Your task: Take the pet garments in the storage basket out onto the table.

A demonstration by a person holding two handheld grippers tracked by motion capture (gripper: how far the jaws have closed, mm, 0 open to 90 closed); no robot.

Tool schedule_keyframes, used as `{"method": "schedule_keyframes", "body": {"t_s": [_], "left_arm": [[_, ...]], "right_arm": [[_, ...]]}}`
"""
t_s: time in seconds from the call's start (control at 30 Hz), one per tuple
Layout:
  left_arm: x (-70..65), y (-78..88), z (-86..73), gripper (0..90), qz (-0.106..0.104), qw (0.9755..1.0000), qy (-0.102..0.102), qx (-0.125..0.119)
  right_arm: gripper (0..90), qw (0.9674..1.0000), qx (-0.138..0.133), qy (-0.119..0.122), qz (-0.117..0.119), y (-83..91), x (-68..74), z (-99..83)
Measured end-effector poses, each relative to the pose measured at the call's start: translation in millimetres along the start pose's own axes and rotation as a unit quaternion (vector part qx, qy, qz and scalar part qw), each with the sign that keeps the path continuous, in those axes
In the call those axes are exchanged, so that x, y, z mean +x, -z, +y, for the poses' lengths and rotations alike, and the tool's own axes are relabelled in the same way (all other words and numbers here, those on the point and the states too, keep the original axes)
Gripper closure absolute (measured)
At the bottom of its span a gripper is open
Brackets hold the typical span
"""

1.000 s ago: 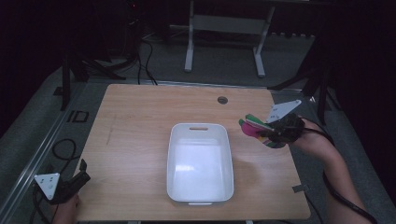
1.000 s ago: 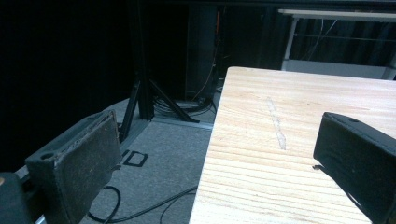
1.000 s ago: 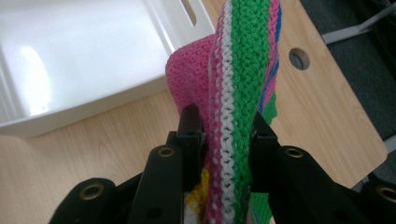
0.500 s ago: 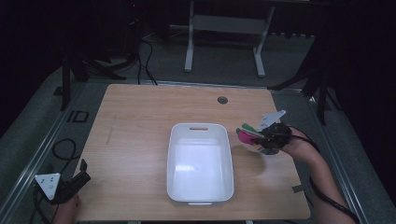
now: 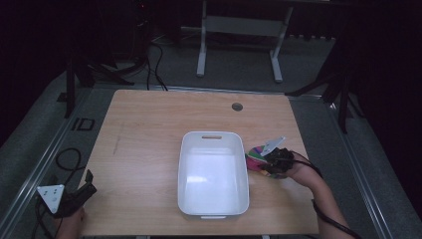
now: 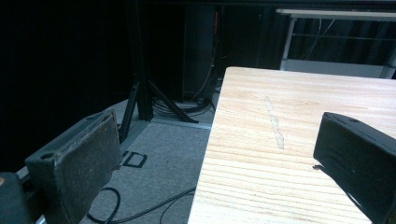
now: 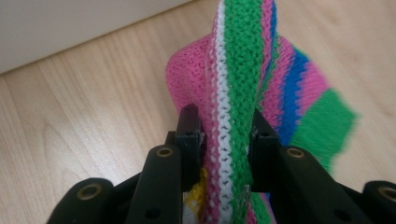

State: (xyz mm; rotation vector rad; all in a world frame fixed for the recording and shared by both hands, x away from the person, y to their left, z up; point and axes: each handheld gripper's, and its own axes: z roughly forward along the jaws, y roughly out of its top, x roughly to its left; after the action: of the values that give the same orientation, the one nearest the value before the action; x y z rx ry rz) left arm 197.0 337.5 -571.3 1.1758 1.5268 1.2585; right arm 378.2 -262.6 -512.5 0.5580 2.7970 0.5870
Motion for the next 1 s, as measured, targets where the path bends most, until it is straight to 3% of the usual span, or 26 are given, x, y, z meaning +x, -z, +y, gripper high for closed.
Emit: {"method": "schedule_keyframes", "body": {"t_s": [0.13,0.23,0.4,0.57,0.73,0.9,1.0], "left_arm": [[0.0,0.2,-0.1,1.2,-0.001,1.0000,-0.001,0.000],[0.1,0.0,0.0,1.2,-0.002,1.0000,-0.001,0.001],[0.2,0.2,-0.1,1.2,-0.002,1.0000,0.000,0.000],[0.5,0.1,0.0,1.2,-0.001,1.0000,0.000,-0.001],[0.4,0.2,-0.1,1.2,-0.001,1.0000,0.001,-0.001],[0.1,0.1,0.0,1.2,0.000,1.0000,0.002,0.000],[0.2,0.0,0.0,1.2,0.000,1.0000,0.002,0.000]], "right_arm": [[70.7,0.9996,-0.017,-0.023,0.006,-10.1,4.1,-6.0],[69.7,0.9993,-0.024,-0.027,0.002,-10.4,5.5,-8.0],[50.8,0.9993,-0.022,-0.029,0.011,-8.4,5.6,-6.1],[39.5,0.9995,-0.020,-0.020,0.012,2.0,7.0,-2.3],[35.8,0.9990,-0.040,-0.020,0.000,23.4,6.4,-0.7],[28.0,0.9943,-0.077,-0.065,-0.034,47.1,-0.2,-4.3],[23.9,0.9886,-0.098,-0.098,-0.059,53.1,-4.3,-10.7]]}}
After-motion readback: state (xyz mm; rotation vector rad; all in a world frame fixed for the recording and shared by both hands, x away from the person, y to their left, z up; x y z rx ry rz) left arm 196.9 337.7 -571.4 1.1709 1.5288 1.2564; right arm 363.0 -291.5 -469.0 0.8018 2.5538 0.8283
